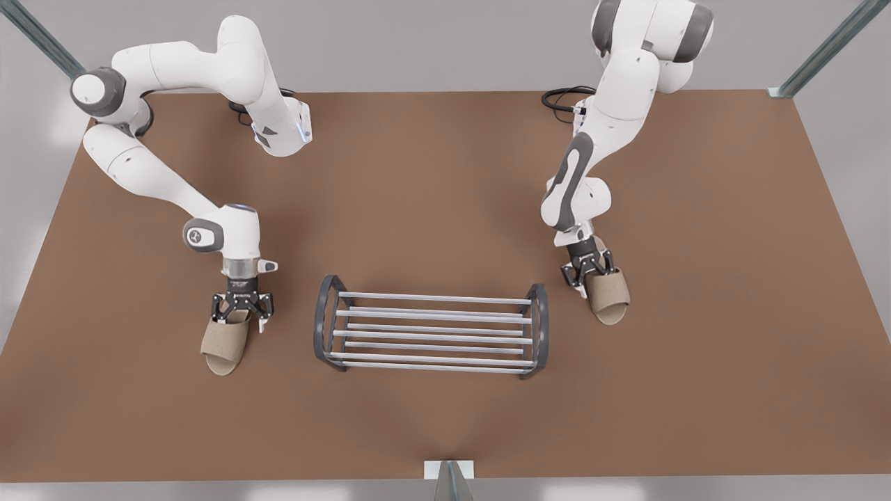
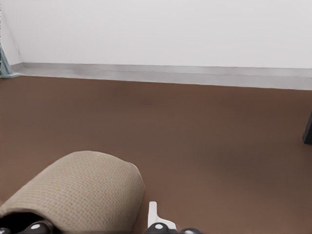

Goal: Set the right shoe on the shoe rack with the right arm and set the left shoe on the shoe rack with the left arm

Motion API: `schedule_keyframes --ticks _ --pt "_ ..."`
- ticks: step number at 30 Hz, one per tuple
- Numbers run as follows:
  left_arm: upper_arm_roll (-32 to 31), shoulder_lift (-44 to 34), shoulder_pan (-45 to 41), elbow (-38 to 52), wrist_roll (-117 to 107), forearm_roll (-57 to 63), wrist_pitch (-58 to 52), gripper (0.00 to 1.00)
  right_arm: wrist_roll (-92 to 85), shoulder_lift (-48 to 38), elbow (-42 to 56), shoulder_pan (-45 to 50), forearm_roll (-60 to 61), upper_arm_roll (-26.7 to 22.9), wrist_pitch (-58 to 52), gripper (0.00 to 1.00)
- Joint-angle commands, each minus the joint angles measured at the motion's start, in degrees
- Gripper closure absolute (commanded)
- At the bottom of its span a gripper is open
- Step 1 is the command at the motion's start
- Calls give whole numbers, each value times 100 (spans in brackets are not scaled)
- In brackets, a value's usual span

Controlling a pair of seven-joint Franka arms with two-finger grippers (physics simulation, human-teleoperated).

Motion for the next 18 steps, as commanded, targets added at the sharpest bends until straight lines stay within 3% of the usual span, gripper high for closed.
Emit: schedule_keyframes --ticks 1,3,6,10,14,18 --pt "1 -12 32 4 -1338 -12 -7 23 -563 -3 41 28 -283 4 -5 0" --pt "1 -30 40 4 -1338 -12 -8 24 -554 -3 77 89 -283 -5 4 0" --pt "1 -100 40 4 -1338 -20 -8 39 -554 -3 103 98 -283 -5 12 0" --pt "80 -346 32 -5 -1250 -12 45 42 -554 190 103 81 -283 -5 21 0" --pt "97 -575 40 -5 -1233 -12 168 73 -405 305 156 63 -283 -14 21 0" --pt "159 -935 40 -5 -1206 -20 335 79 -387 349 287 142 -283 -5 30 0"
